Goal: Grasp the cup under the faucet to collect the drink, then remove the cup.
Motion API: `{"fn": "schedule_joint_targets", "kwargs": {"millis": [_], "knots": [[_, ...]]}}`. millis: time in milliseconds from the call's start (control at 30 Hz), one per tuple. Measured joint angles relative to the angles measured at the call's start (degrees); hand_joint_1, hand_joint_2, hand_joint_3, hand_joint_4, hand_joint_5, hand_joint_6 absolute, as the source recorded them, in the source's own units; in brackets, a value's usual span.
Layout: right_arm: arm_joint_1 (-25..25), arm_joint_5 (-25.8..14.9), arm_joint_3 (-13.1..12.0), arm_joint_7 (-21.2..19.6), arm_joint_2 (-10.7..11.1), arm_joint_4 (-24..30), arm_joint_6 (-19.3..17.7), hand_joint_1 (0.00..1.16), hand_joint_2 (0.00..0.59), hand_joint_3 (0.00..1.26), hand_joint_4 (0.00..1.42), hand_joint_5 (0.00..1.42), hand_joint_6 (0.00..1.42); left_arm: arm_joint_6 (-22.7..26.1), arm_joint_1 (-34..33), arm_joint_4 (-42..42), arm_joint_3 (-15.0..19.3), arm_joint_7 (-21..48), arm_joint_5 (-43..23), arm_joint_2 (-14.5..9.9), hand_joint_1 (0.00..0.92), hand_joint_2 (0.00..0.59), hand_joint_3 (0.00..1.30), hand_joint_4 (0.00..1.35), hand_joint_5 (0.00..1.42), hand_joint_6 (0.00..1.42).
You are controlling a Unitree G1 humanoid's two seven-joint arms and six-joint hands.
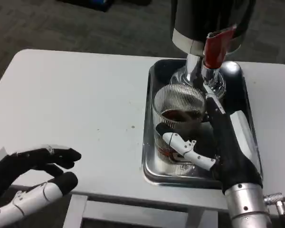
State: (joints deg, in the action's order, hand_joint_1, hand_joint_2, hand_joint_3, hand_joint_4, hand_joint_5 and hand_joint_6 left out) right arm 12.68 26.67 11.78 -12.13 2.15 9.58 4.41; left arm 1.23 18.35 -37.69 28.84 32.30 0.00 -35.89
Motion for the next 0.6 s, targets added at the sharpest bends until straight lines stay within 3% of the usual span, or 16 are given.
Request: {"fn": "schedule_joint_targets", "kwargs": {"millis": [600], "knots": [[-1.3,1.2,-0.4,-5.0,-1.5,-0.4,-2.0,0.66,0.252,0.41,0.52,0.66,1.07,0.0,-0.1,0.2,0.0,0.0,0.0,0.0,0.0,0.101,0.35,0.34,0.36,0.23]]}}
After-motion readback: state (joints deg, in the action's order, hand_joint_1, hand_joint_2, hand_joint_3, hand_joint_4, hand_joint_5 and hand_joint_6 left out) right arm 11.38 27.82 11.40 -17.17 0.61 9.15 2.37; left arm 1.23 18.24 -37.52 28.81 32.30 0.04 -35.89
